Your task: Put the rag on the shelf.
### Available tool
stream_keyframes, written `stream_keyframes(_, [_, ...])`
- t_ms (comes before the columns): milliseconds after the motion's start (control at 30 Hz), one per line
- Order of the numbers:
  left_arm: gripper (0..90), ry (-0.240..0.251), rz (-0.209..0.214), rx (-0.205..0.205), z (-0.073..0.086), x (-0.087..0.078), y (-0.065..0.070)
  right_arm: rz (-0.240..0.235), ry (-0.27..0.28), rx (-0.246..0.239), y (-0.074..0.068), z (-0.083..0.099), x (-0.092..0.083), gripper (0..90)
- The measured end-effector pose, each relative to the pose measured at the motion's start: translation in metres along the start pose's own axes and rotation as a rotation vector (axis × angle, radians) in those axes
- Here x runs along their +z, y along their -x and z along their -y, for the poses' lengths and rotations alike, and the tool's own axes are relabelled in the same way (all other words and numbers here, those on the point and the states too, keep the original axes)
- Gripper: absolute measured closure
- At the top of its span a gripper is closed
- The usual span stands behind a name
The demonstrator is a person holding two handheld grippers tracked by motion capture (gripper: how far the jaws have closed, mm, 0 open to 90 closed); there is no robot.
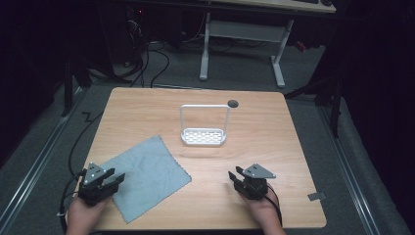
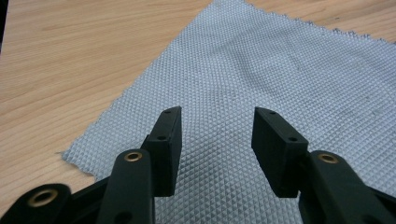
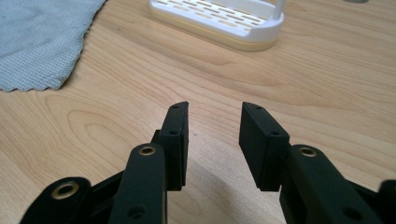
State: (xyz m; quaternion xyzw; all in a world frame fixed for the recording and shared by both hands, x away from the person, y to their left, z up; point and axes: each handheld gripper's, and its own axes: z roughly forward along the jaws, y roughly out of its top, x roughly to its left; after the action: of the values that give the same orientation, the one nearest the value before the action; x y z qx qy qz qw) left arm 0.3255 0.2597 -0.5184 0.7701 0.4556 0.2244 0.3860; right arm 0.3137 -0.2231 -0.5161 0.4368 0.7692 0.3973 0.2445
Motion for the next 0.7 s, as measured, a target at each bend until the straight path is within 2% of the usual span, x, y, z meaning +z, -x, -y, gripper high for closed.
stream_keyframes(167, [53.1,0.006,0.020,-0.043,0.000,0.002,-0.003,-0.003,-0.006,0.021,0.000,-0.001,-0.001,66.0])
stream_keyframes(267, [53.2,-0.004,0.018,-0.040,0.000,0.004,-0.004,-0.011,-0.002,0.002,-0.003,-0.001,-0.001,66.1])
stream_keyframes(367, [60.1,-0.028,0.026,-0.054,0.001,0.005,-0.006,-0.028,0.004,-0.019,-0.012,-0.003,-0.002,69.0])
stream_keyframes(400, [64.2,-0.040,0.033,-0.059,0.002,0.006,-0.007,-0.041,0.008,-0.036,-0.019,-0.005,-0.002,72.5])
stream_keyframes(433, [68.4,-0.052,0.036,-0.064,0.004,0.008,-0.008,-0.070,0.010,-0.046,-0.026,-0.008,0.000,79.9])
stream_keyframes(467, [71.6,-0.063,0.033,-0.064,0.005,0.009,-0.008,-0.117,0.011,-0.047,-0.036,-0.010,0.003,88.2])
stream_keyframes(500, [77.8,-0.082,0.037,-0.070,0.006,0.011,-0.009,-0.145,0.007,-0.055,-0.044,-0.013,0.007,90.0])
stream_keyframes(533, [84.7,-0.082,0.037,-0.070,0.006,0.011,-0.009,-0.145,0.007,-0.055,-0.044,-0.013,0.007,90.0])
stream_keyframes(567, [89.4,-0.099,0.031,-0.063,0.007,0.013,-0.010,-0.226,-0.038,-0.121,-0.074,-0.025,0.026,90.0])
stream_keyframes(633, [90.0,-0.111,0.032,-0.050,0.006,0.013,-0.010,-0.258,-0.047,-0.157,-0.092,-0.033,0.037,90.0])
stream_keyframes(667, [90.0,-0.111,0.032,-0.050,0.006,0.013,-0.010,-0.258,-0.047,-0.157,-0.092,-0.033,0.037,90.0])
stream_keyframes(700, [90.0,-0.114,0.028,-0.034,0.006,0.012,-0.008,-0.286,-0.058,-0.179,-0.110,-0.042,0.047,90.0])
